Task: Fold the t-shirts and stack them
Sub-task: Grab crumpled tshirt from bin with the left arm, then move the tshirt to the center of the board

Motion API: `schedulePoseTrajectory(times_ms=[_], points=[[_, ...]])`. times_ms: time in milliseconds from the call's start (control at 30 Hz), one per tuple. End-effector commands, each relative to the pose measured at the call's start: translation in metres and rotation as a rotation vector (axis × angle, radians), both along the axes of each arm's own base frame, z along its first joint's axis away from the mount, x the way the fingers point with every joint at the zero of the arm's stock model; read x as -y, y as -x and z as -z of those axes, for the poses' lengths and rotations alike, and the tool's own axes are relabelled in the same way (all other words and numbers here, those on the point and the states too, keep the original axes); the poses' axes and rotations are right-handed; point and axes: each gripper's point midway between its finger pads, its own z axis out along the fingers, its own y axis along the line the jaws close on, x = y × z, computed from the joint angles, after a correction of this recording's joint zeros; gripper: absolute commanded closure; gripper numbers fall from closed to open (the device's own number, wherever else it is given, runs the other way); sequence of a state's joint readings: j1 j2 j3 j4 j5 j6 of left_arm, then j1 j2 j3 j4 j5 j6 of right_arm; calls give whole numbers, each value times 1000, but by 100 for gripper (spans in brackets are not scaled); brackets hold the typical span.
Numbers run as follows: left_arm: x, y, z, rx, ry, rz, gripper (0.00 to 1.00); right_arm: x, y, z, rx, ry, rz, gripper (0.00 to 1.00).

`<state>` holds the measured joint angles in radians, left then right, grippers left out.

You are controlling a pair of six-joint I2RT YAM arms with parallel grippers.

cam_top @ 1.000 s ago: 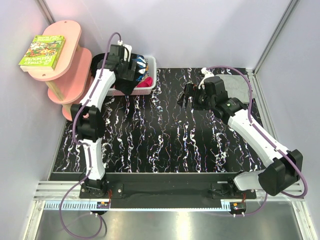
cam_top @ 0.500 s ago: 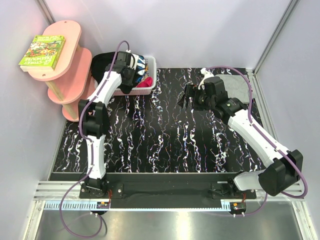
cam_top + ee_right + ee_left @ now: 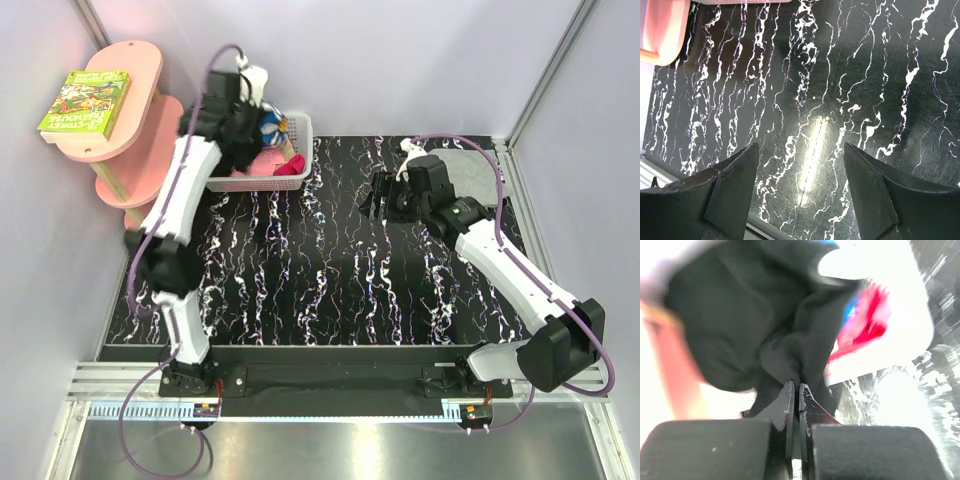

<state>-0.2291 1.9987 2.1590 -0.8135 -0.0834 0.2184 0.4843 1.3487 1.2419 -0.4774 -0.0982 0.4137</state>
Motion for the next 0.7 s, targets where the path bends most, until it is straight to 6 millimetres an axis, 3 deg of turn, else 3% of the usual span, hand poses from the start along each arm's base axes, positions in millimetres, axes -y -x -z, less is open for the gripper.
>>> schedulePoseTrajectory(times_ms=[0,33,67,100,167,267,333,433,467,533,633,667], points=[[18,115,-238,541,17,190,100,-1,3,0,20,16,-20,24],[23,131,-246,562,13,228,100,0,3,0,22,18,-16,24],[21,163,-267,622,15,262,100,1,4,-1,26,16,-16,24],[36,176,-258,604,25,319,100,1,5,-3,29,14,-16,24],[38,207,-257,581,47,361,100,2,6,-4,33,12,-10,24],[51,231,-239,508,97,434,100,3,8,-6,33,2,-4,24],[61,241,-228,471,120,474,100,4,9,-7,33,-3,0,24],[78,251,-191,344,163,542,100,5,10,-9,30,-13,10,25],[85,251,-168,278,157,561,100,6,11,-10,31,-15,15,25],[98,252,-149,225,146,597,100,7,12,-12,32,-21,24,26],[110,241,-141,185,169,592,100,8,14,-17,36,-25,32,27],[112,240,-156,215,191,585,100,9,15,-20,42,-29,36,27]])
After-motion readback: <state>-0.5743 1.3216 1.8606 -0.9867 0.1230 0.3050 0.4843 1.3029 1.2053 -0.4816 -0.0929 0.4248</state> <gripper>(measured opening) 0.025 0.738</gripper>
